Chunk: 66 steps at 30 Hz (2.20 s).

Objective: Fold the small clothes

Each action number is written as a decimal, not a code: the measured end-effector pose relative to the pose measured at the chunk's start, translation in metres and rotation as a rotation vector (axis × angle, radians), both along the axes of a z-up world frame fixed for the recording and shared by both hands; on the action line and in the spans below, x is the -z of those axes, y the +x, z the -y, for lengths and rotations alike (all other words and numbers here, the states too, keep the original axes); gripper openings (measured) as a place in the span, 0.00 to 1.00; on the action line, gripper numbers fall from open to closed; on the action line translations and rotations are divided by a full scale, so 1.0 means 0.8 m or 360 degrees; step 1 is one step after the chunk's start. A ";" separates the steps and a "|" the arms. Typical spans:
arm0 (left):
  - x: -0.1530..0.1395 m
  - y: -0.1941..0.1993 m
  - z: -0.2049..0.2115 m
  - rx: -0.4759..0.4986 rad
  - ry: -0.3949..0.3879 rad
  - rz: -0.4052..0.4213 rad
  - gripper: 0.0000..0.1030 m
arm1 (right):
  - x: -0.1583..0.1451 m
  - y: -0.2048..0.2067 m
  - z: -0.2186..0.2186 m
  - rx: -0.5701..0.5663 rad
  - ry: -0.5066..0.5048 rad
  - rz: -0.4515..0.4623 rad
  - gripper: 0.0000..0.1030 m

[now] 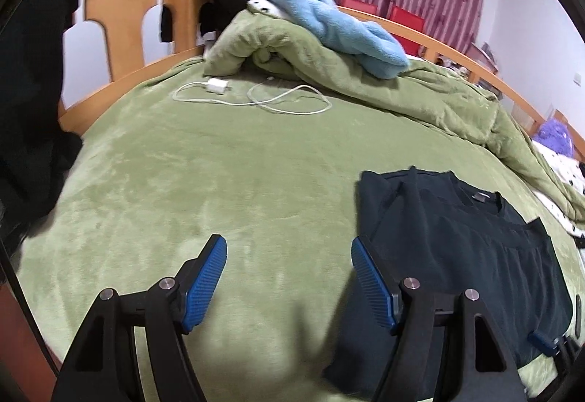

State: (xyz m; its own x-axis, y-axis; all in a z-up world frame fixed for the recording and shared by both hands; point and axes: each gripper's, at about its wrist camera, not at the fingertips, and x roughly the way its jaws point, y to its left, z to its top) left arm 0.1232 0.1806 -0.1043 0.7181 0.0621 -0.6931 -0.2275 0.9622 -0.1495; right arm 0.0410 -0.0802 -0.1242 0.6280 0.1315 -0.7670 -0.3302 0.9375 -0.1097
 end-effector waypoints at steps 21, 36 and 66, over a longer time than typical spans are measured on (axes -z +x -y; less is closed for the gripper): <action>0.032 -0.033 -0.114 -0.0260 -0.0088 -0.0072 0.68 | 0.075 0.043 -0.229 -0.0251 -0.0459 0.0228 0.40; -0.022 0.020 0.016 -0.0040 0.0024 0.0010 0.68 | -0.074 0.076 -0.034 0.0157 0.0517 0.0214 0.16; -0.027 0.098 0.364 0.0546 0.0178 -0.0045 0.68 | -0.046 -0.028 0.431 0.0868 0.0667 0.0064 0.45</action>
State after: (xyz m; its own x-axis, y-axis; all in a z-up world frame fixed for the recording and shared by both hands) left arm 0.2013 -0.1106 -0.0823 0.6909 -0.1028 -0.7156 0.1092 0.9933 -0.0373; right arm 0.0187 -0.4248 -0.0875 0.7154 0.0690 -0.6953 0.1975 0.9345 0.2960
